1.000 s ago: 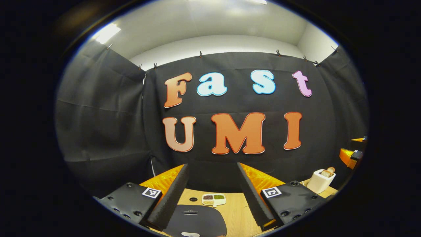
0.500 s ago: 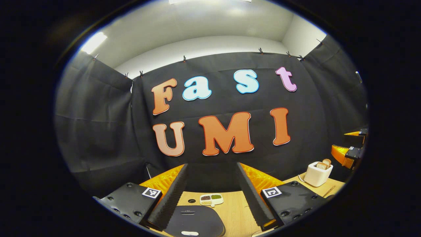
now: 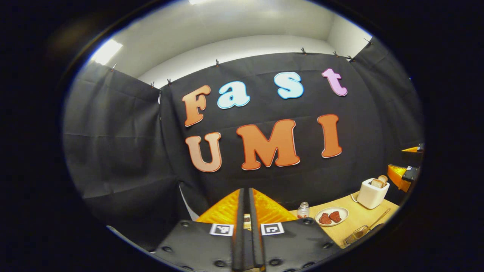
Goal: Close the left gripper, press the button to open the rice cooker; take a wooden spoon from the chopstick holder with the right hand, scoop a spoonful of rice and pour it into the rice cooker, then put the wooden spoon back into the chopstick holder.
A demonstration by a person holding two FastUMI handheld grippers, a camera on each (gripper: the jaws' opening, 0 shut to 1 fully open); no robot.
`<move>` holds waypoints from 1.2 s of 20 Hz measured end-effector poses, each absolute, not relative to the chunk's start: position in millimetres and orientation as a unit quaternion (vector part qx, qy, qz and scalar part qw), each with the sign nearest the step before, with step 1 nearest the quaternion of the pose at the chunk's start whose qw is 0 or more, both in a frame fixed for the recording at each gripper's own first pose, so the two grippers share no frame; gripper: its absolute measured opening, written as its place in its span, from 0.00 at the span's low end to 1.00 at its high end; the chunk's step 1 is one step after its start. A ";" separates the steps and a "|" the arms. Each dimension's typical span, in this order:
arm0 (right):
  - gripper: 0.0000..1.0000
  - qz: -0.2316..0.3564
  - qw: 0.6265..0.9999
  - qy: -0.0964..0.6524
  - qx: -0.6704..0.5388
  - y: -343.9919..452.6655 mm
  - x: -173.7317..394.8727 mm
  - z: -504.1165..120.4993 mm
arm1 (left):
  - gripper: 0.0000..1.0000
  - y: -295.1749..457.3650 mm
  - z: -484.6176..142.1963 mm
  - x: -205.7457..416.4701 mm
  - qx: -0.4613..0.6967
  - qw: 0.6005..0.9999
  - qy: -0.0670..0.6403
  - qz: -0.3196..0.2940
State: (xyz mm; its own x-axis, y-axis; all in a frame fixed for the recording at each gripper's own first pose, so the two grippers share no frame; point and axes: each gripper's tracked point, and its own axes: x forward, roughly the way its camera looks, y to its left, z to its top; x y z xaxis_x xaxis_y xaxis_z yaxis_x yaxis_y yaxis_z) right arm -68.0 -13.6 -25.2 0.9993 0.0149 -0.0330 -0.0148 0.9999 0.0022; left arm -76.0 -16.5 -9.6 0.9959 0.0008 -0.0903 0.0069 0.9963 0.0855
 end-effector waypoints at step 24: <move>0.95 -0.010 0.996 0.083 -0.009 -28.9 -82.1 -76.1 | 0.06 47.3 -243.8 -95.0 -0.125 0.781 0.611 -0.005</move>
State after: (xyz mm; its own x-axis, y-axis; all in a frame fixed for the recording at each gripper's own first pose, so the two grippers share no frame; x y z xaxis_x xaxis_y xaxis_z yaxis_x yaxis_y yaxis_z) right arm -82.1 -28.9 -76.1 0.9860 -0.0217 -0.1654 0.0187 0.9996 -0.0199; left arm -95.0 47.3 -243.8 0.2528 -0.1610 -0.9540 -0.1454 0.9685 -0.2020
